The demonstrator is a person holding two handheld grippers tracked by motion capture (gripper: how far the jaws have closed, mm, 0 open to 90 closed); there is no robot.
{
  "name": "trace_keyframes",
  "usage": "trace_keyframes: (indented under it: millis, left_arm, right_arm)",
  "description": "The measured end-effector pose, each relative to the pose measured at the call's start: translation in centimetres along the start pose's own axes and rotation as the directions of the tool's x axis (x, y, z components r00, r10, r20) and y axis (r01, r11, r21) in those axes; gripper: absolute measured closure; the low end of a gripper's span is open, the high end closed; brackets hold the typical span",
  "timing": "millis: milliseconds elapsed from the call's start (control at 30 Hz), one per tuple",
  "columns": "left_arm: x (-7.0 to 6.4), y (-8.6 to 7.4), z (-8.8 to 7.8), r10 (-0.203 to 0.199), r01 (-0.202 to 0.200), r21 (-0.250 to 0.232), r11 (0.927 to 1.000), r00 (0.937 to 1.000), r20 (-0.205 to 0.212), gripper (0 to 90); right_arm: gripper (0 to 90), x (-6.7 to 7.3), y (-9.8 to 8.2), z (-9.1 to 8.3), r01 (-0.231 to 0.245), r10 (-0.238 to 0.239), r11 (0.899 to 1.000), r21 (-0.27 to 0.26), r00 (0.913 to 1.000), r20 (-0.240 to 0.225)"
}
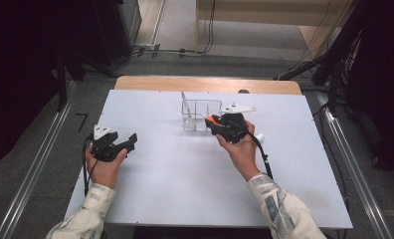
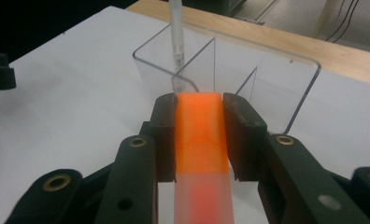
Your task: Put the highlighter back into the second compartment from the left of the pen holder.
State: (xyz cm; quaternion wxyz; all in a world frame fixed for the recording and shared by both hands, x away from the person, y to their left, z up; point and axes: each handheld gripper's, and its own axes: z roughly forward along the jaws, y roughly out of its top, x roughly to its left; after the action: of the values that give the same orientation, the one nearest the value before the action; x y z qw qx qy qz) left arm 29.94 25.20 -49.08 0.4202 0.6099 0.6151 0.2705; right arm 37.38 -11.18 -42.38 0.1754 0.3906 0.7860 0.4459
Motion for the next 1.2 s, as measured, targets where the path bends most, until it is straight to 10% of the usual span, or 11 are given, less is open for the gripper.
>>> trace_keyframes:
  millis: [1200]
  left_arm:
    - [0.2,0.0,0.2,-0.007,0.007,-0.001,1.0,1.0,0.006,25.2]
  right_arm:
    - [65.1,-1.6,7.7,6.5,-0.041,0.04,0.999,0.011,0.996,0.08]
